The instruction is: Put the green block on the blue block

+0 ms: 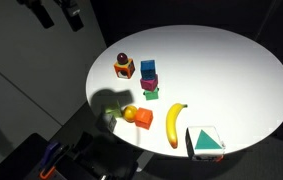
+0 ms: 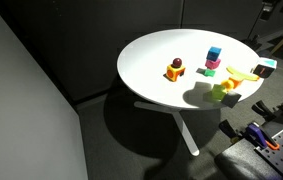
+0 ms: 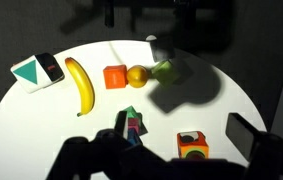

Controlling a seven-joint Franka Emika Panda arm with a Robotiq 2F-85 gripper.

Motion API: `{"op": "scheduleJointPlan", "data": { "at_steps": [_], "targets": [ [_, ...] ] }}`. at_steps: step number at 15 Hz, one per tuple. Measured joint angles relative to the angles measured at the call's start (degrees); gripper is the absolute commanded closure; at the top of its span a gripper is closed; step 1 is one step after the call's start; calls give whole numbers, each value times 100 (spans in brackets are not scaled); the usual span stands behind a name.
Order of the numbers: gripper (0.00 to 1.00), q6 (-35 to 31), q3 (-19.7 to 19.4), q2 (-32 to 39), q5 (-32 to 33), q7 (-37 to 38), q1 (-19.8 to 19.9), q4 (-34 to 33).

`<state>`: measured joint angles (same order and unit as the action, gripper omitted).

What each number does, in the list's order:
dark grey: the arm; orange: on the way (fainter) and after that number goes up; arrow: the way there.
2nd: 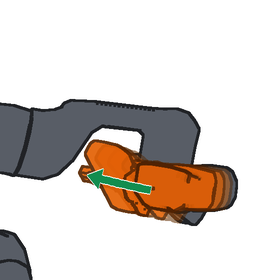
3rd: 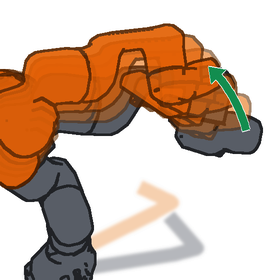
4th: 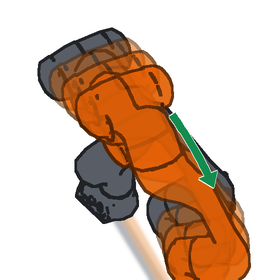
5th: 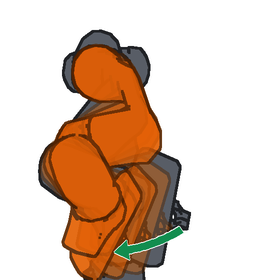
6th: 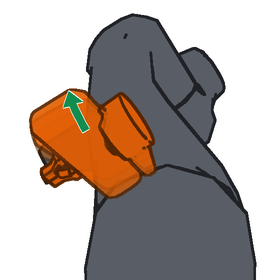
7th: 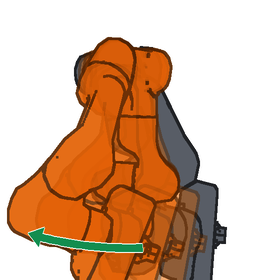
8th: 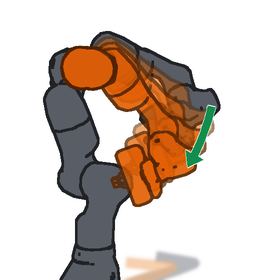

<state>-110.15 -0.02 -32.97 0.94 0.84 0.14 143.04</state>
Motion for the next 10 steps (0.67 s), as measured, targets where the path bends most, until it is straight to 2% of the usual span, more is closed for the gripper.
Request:
{"op": "scheduleJointPlan", "data": {
  "at_steps": [10],
  "targets": [
    [0, -541, 1, 708, 0, -3, -2, -423]
  ]
}}
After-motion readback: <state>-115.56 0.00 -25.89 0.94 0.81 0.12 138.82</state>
